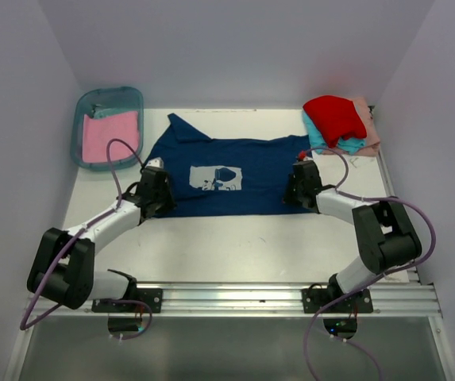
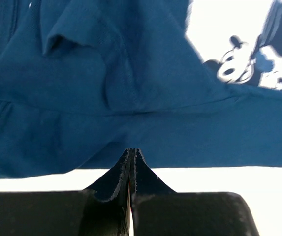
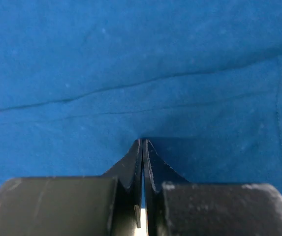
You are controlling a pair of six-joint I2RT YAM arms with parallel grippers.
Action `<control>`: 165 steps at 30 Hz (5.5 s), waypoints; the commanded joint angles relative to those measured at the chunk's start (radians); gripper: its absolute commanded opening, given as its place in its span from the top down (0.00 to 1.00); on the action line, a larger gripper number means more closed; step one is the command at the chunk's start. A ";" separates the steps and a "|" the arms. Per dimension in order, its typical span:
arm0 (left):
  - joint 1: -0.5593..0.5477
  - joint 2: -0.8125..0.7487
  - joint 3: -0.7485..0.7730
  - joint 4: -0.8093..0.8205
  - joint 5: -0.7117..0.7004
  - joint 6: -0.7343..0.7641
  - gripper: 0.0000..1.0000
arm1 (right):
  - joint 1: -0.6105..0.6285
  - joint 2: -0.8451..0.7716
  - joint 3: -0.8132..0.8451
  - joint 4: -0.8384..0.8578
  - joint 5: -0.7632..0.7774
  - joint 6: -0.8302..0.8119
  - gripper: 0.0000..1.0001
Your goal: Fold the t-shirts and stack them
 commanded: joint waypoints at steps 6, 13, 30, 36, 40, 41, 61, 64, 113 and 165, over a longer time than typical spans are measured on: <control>-0.002 0.023 -0.003 0.101 -0.072 -0.045 1.00 | 0.042 0.043 0.000 -0.008 -0.009 -0.010 1.00; 0.000 0.114 0.009 0.045 -0.186 -0.063 1.00 | 0.084 -0.009 0.000 -0.173 0.097 -0.028 1.00; -0.008 0.008 -0.146 -0.137 0.012 -0.112 1.00 | 0.087 -0.113 -0.048 -0.347 0.149 0.004 1.00; -0.031 -0.156 -0.207 -0.269 0.069 -0.157 1.00 | 0.085 -0.159 -0.045 -0.388 0.120 0.013 1.00; -0.080 -0.199 -0.210 -0.303 0.099 -0.195 1.00 | 0.088 -0.222 -0.055 -0.395 0.056 0.004 1.00; -0.092 -0.210 -0.194 -0.310 0.093 -0.201 1.00 | 0.095 -0.242 -0.055 -0.387 0.033 -0.017 1.00; -0.126 -0.355 0.113 -0.295 -0.390 -0.152 0.56 | 0.547 0.111 0.422 -0.195 -0.281 -0.128 0.42; -0.111 -0.408 0.118 -0.294 -0.418 -0.155 0.36 | 0.601 0.220 0.552 -0.221 -0.275 -0.132 0.42; -0.106 -0.636 0.098 -0.409 -0.539 -0.215 0.00 | 0.774 0.728 1.015 -0.419 -0.100 -0.139 0.84; -0.106 -0.392 -0.017 -0.217 -0.306 -0.071 0.01 | 0.553 0.651 1.106 -0.373 0.120 -0.180 1.00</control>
